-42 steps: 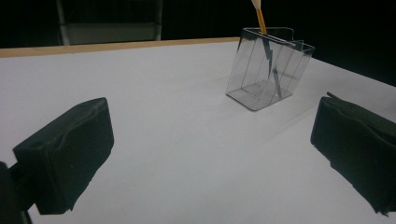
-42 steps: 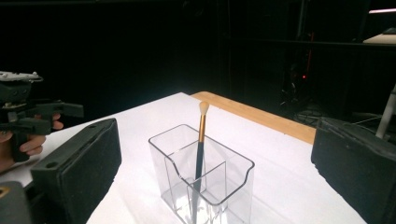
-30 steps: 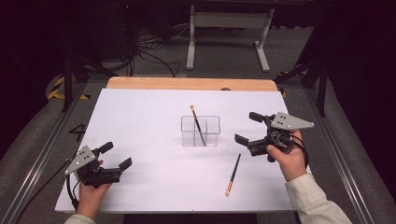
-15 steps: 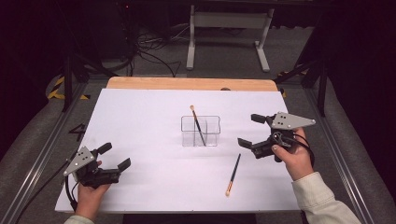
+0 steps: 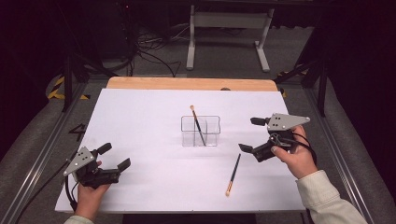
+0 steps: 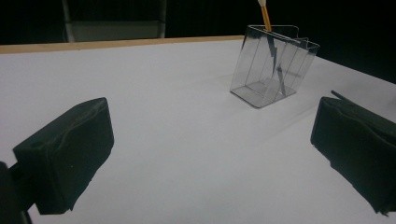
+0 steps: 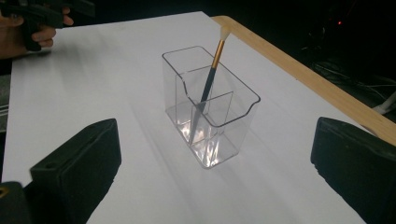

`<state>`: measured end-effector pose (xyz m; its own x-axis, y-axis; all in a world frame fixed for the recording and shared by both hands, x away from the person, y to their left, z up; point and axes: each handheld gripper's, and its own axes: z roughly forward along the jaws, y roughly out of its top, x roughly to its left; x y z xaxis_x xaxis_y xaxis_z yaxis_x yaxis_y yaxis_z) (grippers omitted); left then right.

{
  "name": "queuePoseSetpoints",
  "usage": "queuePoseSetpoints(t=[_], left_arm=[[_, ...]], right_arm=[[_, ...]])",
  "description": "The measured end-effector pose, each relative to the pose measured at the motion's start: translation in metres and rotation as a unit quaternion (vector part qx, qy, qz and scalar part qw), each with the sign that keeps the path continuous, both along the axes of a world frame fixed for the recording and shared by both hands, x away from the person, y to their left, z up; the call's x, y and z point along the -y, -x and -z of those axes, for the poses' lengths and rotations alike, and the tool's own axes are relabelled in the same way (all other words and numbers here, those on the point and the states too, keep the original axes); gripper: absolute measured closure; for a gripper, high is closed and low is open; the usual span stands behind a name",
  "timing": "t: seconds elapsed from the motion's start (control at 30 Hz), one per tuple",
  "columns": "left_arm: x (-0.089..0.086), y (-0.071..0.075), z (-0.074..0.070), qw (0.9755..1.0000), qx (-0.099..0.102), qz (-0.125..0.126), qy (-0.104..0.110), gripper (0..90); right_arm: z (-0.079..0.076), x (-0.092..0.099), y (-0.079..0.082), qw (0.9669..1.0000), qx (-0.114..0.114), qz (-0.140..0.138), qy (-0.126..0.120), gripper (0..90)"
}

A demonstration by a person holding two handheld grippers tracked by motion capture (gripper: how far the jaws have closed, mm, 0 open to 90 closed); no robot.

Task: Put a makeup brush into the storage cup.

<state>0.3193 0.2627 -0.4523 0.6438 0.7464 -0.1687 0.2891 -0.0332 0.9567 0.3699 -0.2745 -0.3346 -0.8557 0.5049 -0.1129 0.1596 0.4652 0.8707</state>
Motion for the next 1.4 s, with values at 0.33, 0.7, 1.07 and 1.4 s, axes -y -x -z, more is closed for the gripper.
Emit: queuePoseSetpoints(t=[0.33, 0.7, 1.07, 1.4], left_arm=[[0.0, 0.0, 0.0, 1.0, 0.0, -0.004, 0.005, 0.3], [-0.001, 0.001, 0.0, 1.0, 0.002, -0.003, 0.001, 0.4], [-0.003, 0.003, 0.0, 1.0, 0.001, -0.007, 0.001, 0.3], [-0.007, 0.007, 0.0, 0.9999, 0.0, -0.014, 0.002, 0.4]], right_arm=[[-0.003, -0.004, 0.0, 0.9987, -0.006, -0.023, 0.046, 3.0], [-0.001, -0.011, -0.001, 0.9894, -0.023, -0.065, 0.128, 3.8], [0.002, -0.015, -0.003, 0.9811, -0.024, -0.096, 0.166, 3.8], [0.012, -0.025, -0.006, 0.9699, -0.032, -0.129, 0.204, 4.5]])
